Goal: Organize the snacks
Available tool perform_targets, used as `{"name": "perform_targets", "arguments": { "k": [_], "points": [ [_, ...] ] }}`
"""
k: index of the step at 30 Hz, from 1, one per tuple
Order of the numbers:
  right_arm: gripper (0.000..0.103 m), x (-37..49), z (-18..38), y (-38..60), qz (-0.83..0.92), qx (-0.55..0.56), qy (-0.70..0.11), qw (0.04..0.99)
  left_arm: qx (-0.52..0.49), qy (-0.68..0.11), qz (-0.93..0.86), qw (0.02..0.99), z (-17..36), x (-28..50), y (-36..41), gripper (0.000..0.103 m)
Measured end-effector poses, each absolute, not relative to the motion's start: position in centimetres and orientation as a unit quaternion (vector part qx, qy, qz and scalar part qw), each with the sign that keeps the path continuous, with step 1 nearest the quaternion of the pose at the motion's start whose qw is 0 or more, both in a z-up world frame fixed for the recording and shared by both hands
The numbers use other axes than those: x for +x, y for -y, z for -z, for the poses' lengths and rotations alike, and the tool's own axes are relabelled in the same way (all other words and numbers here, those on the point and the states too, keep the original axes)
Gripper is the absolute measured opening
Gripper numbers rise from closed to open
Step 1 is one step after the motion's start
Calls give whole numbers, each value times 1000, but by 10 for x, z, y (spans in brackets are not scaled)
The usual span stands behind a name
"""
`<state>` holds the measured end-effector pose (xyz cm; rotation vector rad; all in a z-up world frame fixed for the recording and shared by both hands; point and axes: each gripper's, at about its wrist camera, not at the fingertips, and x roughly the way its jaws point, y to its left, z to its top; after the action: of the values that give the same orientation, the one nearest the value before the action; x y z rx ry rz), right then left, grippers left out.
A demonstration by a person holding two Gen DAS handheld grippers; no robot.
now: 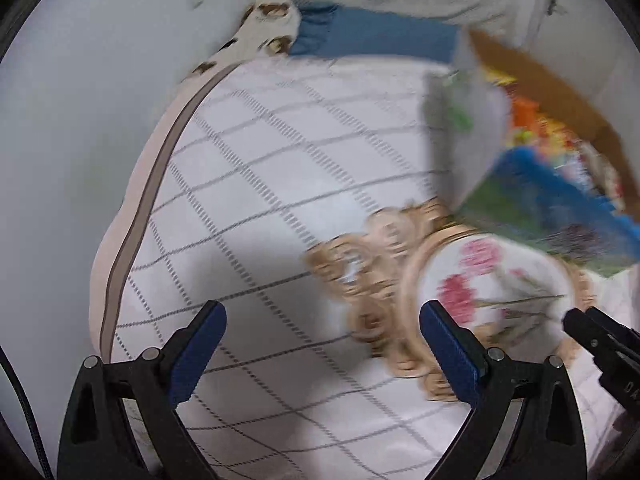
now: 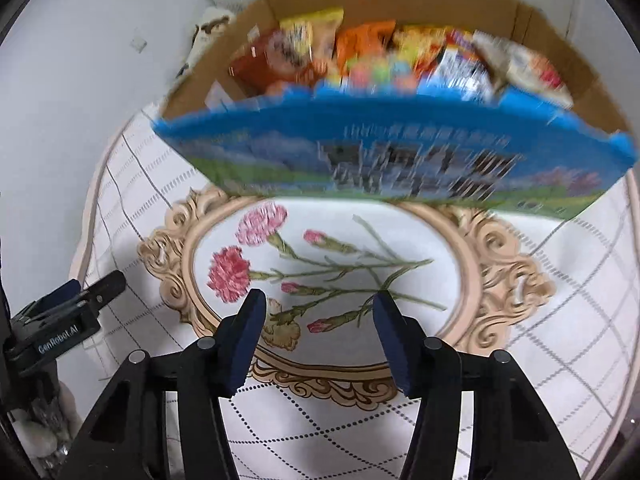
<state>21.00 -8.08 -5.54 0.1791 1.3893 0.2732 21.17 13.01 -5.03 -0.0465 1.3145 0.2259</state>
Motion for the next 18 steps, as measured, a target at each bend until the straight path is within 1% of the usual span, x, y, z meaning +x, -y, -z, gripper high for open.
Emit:
{"name": "perform_targets", "arguments": {
  "k": [3, 4, 5, 6, 8, 10, 14, 18],
  "points": [
    [59, 207, 11, 90, -110, 57, -601, 789, -24, -585, -68, 808, 17, 213, -106, 99],
    [61, 205, -7, 95, -105, 52, -589, 800, -24, -578, -55, 814, 4, 212, -97, 99],
    [69, 202, -23, 100, -100, 50, -577, 809, -25, -571, -41, 820, -7, 211, -88, 99],
    [73, 199, -38, 106, -95, 48, -568, 816, -27, -565, -30, 824, -17, 211, -82, 99],
    [92, 193, -69, 117, -87, 50, -548, 830, -29, -552, -4, 833, -37, 211, -70, 99],
    [99, 184, -98, 127, -73, 43, -530, 844, -22, -543, 12, 839, -59, 205, -58, 99],
    [102, 162, -146, 144, -39, 27, -499, 865, -4, -524, 33, 851, -99, 189, -34, 99],
    [103, 137, -181, 160, -17, 24, -478, 878, 17, -516, 22, 856, -120, 173, -24, 99]
  ]
}}
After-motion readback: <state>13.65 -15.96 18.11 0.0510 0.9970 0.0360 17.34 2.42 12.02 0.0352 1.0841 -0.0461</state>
